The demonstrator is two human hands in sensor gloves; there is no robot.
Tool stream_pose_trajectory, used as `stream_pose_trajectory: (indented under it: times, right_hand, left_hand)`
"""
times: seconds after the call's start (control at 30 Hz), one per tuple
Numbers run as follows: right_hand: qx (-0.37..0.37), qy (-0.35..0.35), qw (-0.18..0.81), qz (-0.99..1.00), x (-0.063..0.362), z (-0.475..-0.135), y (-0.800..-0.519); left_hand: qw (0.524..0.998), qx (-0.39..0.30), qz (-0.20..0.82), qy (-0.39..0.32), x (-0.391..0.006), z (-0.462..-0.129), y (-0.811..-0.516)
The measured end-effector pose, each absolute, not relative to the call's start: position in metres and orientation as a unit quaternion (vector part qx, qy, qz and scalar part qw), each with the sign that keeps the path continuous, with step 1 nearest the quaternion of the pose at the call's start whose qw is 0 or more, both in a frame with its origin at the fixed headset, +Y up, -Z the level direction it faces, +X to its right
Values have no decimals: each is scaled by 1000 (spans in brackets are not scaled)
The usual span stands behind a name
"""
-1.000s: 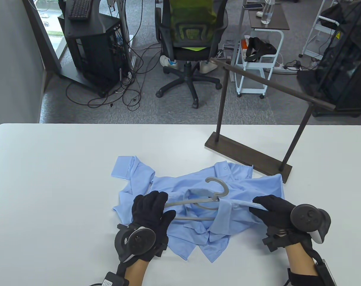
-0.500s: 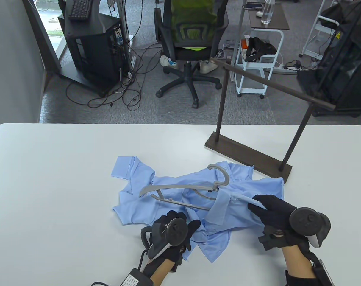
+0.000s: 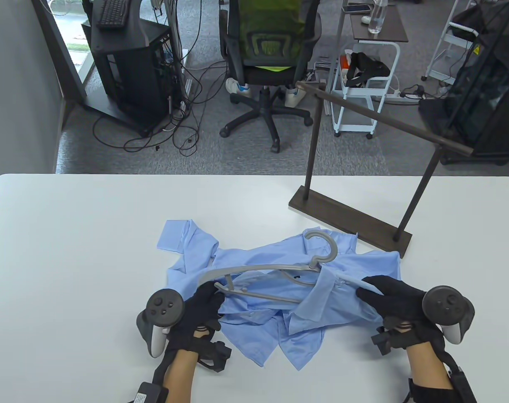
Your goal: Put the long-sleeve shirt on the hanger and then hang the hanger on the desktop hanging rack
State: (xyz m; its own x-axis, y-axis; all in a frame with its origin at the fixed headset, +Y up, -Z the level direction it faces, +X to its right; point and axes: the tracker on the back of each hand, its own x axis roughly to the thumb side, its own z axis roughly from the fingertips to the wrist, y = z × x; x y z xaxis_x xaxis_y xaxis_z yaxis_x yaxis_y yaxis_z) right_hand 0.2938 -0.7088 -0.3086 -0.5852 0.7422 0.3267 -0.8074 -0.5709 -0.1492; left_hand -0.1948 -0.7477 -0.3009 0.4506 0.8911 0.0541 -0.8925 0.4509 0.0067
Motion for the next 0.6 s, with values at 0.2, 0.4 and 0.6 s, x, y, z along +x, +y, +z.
stream_pose_trajectory:
  times: [0.2, 0.4, 0.6]
  right_hand:
    - [124, -83, 467, 872, 305, -312, -709]
    - [96, -71, 456, 882, 318, -313, -712]
    - [84, -69, 451, 886, 324, -314, -714]
  left_hand:
    - [822, 4, 560, -104, -209, -304, -741]
    - [848, 4, 514, -132, -208, -302, -732]
    - [862, 9, 488, -140, -207, -301, -729]
